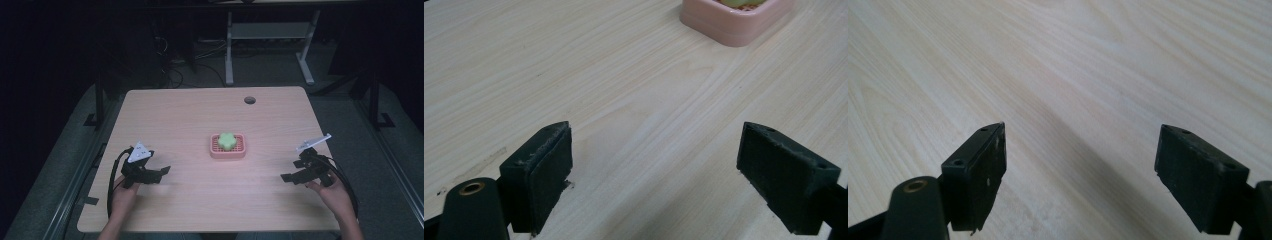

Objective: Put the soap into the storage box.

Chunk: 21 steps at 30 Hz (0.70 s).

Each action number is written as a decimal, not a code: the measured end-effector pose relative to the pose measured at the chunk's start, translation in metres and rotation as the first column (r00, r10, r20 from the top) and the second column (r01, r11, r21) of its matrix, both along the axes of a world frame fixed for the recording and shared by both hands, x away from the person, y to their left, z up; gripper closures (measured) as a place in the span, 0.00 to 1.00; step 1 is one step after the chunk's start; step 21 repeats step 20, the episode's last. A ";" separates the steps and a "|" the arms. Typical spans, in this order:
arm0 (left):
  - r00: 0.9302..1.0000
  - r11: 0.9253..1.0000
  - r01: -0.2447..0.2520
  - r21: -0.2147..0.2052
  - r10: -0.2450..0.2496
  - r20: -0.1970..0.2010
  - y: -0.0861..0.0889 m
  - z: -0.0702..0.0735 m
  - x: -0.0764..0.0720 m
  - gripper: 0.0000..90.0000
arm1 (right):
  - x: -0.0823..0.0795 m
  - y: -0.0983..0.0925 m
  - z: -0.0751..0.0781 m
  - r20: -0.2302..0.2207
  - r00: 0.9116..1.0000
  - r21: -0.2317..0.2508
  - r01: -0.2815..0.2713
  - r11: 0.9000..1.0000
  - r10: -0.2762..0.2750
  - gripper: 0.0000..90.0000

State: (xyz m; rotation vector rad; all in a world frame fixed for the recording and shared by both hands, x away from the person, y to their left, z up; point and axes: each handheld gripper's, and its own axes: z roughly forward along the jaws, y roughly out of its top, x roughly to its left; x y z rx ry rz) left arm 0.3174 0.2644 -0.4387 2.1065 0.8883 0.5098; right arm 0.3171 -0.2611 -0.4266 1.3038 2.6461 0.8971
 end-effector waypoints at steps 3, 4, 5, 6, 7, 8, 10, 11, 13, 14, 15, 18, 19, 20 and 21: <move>1.000 1.000 -0.003 -0.005 0.003 0.000 0.000 0.000 0.000 0.16 | -0.004 -0.003 -0.003 -0.001 1.000 0.001 0.000 1.000 0.000 0.22; 1.000 1.000 -0.002 -0.006 0.002 -0.001 -0.001 0.000 0.000 0.16 | -0.006 -0.004 -0.004 0.006 1.000 0.005 -0.002 1.000 0.002 0.22; 1.000 1.000 -0.002 -0.006 0.002 0.000 -0.001 0.000 0.000 0.16 | -0.007 -0.005 -0.005 0.008 1.000 0.006 -0.002 1.000 0.002 0.22; 1.000 1.000 -0.001 -0.006 0.001 0.000 -0.001 0.000 0.000 0.16 | -0.011 -0.005 -0.006 0.004 1.000 0.010 0.007 1.000 -0.007 0.22; 1.000 1.000 -0.002 -0.008 0.002 0.001 -0.001 -0.001 0.000 0.16 | -0.012 -0.006 -0.007 0.010 1.000 0.013 0.005 1.000 -0.005 0.22; 1.000 1.000 -0.002 -0.008 0.002 0.001 -0.001 -0.001 0.000 0.16 | -0.015 -0.006 -0.008 0.011 1.000 0.013 0.007 1.000 -0.007 0.22; 1.000 1.000 -0.007 -0.009 0.007 0.007 -0.001 -0.001 -0.001 0.16 | -0.021 -0.007 -0.011 0.016 1.000 0.013 0.012 1.000 -0.012 0.21; 1.000 1.000 -0.009 -0.009 0.009 0.010 -0.001 -0.001 -0.001 0.16 | -0.024 -0.007 -0.012 0.023 1.000 0.015 0.011 1.000 -0.011 0.21; 1.000 1.000 -0.007 -0.010 0.007 0.008 -0.001 -0.001 -0.001 0.16 | -0.032 -0.008 -0.015 0.039 0.999 0.019 0.019 1.000 -0.020 0.20; 1.000 1.000 -0.009 -0.008 0.009 0.010 -0.001 -0.001 -0.001 0.16 | -0.037 -0.008 -0.016 0.045 0.999 0.015 0.026 1.000 -0.027 0.19; 1.000 1.000 -0.008 -0.006 0.008 0.012 -0.002 -0.001 -0.001 0.16 | -0.042 -0.008 -0.016 0.067 0.997 0.010 0.029 1.000 -0.029 0.19; 1.000 1.000 -0.003 0.000 0.003 0.012 -0.002 -0.002 -0.001 0.16 | -0.056 -0.008 -0.019 0.109 0.993 0.012 0.038 0.999 -0.039 0.18; 1.000 1.000 -0.002 0.002 0.002 0.011 -0.002 -0.002 -0.001 0.16 | -0.073 -0.010 -0.026 0.162 0.985 0.034 0.062 0.997 -0.067 0.19; 1.000 1.000 -0.002 0.002 0.002 0.011 -0.002 -0.002 -0.001 0.16 | -0.081 -0.011 -0.030 0.177 0.981 0.036 0.077 0.996 -0.082 0.20; 1.000 1.000 -0.002 0.002 0.002 0.011 -0.002 -0.002 -0.001 0.16 | -0.081 -0.011 -0.030 0.177 0.981 0.036 0.077 0.996 -0.082 0.20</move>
